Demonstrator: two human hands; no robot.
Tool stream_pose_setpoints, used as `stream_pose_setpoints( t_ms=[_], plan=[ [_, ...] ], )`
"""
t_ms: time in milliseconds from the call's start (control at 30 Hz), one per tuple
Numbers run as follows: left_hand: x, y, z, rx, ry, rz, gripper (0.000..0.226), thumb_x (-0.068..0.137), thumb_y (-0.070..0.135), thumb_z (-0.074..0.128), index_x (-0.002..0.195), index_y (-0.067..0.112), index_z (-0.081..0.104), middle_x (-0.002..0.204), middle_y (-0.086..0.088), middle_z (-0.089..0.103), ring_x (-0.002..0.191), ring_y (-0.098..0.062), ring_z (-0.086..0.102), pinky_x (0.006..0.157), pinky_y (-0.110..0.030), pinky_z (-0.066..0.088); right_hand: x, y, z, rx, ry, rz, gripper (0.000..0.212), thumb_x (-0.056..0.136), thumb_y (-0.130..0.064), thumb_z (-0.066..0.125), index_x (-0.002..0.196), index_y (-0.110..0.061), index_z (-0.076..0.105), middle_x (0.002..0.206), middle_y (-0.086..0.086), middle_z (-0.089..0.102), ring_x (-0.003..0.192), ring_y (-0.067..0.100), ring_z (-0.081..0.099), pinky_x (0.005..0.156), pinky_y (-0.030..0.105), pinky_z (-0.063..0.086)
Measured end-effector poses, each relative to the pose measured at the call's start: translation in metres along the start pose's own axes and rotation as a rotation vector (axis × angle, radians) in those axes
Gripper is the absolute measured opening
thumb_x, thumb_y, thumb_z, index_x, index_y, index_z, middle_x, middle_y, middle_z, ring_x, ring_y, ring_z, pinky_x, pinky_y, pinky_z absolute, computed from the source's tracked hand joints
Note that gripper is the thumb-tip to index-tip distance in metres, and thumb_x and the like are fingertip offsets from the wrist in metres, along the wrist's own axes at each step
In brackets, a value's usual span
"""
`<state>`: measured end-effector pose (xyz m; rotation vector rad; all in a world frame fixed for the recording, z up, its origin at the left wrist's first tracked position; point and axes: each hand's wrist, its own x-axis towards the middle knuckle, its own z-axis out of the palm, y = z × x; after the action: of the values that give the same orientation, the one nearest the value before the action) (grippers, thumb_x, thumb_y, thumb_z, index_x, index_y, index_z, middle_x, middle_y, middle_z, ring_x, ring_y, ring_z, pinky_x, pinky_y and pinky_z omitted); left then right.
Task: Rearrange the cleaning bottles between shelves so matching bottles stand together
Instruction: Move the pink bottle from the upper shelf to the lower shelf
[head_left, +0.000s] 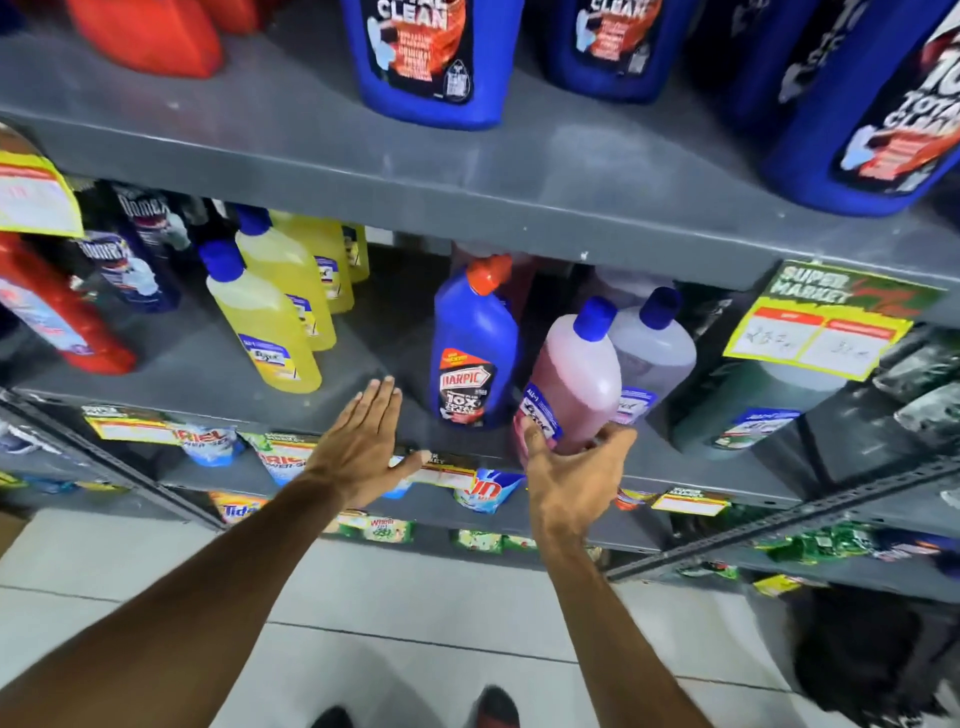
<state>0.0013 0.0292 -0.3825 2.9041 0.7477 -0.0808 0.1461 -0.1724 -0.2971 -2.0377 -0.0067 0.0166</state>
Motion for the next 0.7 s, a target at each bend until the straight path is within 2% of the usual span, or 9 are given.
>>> stream_pose_setpoints(
  t_ms=[100,200,267,400,467,533,600,700],
  plan=[
    [0.003,0.0,0.012,0.0,-0.018,-0.011,0.121,0.085,0.087,-0.008,0.16,-0.007,0.01,0.17,-0.027,0.007,0.159,-0.038,0.01,0.128,-0.044,0.009,0.002,0.0,0.005,-0.029,-0.007,-0.024,0.072,0.061,-0.051,0.095,0.103,-0.034,0.038,0.098,-0.003,0.069,0.086,0.028,0.07,0.086,0.048,0.059],
    [0.002,0.002,0.017,0.025,0.049,-0.009,0.113,0.094,0.08,0.0,0.156,-0.011,0.026,0.165,-0.031,0.023,0.153,-0.043,0.028,0.123,-0.048,0.017,0.007,-0.001,0.01,-0.045,-0.014,-0.03,0.073,0.062,-0.05,0.096,0.103,-0.03,0.039,0.095,-0.005,0.065,0.086,0.028,0.069,0.086,0.046,0.058],
    [0.001,0.003,0.019,0.029,0.069,-0.01,0.108,0.097,0.078,0.004,0.154,-0.011,0.03,0.163,-0.032,0.028,0.151,-0.044,0.032,0.122,-0.05,0.019,0.01,-0.002,0.013,-0.041,-0.015,-0.031,0.073,0.062,-0.048,0.097,0.103,-0.031,0.038,0.095,-0.007,0.065,0.086,0.024,0.067,0.085,0.042,0.056],
    [0.001,0.003,0.02,0.0,0.072,-0.017,0.108,0.096,0.08,0.007,0.158,-0.008,0.023,0.167,-0.028,0.022,0.155,-0.04,0.024,0.125,-0.047,0.016,0.008,-0.005,0.015,-0.014,0.001,-0.045,0.073,0.063,-0.043,0.098,0.106,-0.029,0.04,0.108,0.0,0.071,0.094,0.023,0.069,0.081,0.032,0.049],
    [0.001,0.002,0.021,-0.027,0.053,-0.029,0.111,0.094,0.083,0.004,0.16,-0.005,0.016,0.17,-0.026,0.014,0.158,-0.037,0.015,0.127,-0.044,0.011,0.006,-0.004,0.015,0.005,-0.013,-0.057,0.075,0.062,-0.042,0.099,0.111,-0.025,0.044,0.111,-0.002,0.066,0.095,0.02,0.067,0.085,0.039,0.054],
    [0.001,0.002,0.023,-0.035,0.051,-0.032,0.112,0.092,0.084,0.001,0.161,-0.004,0.011,0.171,-0.024,0.009,0.159,-0.035,0.009,0.129,-0.044,0.01,0.002,-0.006,0.012,0.033,-0.001,-0.1,0.088,0.057,-0.043,0.101,0.123,-0.018,0.048,0.118,-0.002,0.056,0.101,0.017,0.062,0.092,0.044,0.056],
    [0.001,0.002,0.022,-0.048,0.058,-0.031,0.111,0.092,0.084,0.003,0.162,-0.003,0.01,0.171,-0.023,0.008,0.16,-0.034,0.008,0.129,-0.044,0.01,-0.007,-0.009,0.003,0.072,0.079,-0.195,0.102,0.052,-0.04,0.103,0.133,-0.01,0.049,0.124,0.006,0.047,0.109,0.015,0.051,0.099,0.037,0.052],
    [0.001,0.001,0.024,-0.061,0.101,-0.024,0.105,0.097,0.081,0.016,0.161,-0.003,0.016,0.171,-0.021,0.012,0.159,-0.034,0.013,0.129,-0.045,0.014,-0.031,-0.025,-0.014,0.161,0.071,-0.404,0.091,0.06,-0.026,0.102,0.131,0.004,0.053,0.124,0.022,0.047,0.114,0.02,0.05,0.102,0.026,0.047]
  ],
)
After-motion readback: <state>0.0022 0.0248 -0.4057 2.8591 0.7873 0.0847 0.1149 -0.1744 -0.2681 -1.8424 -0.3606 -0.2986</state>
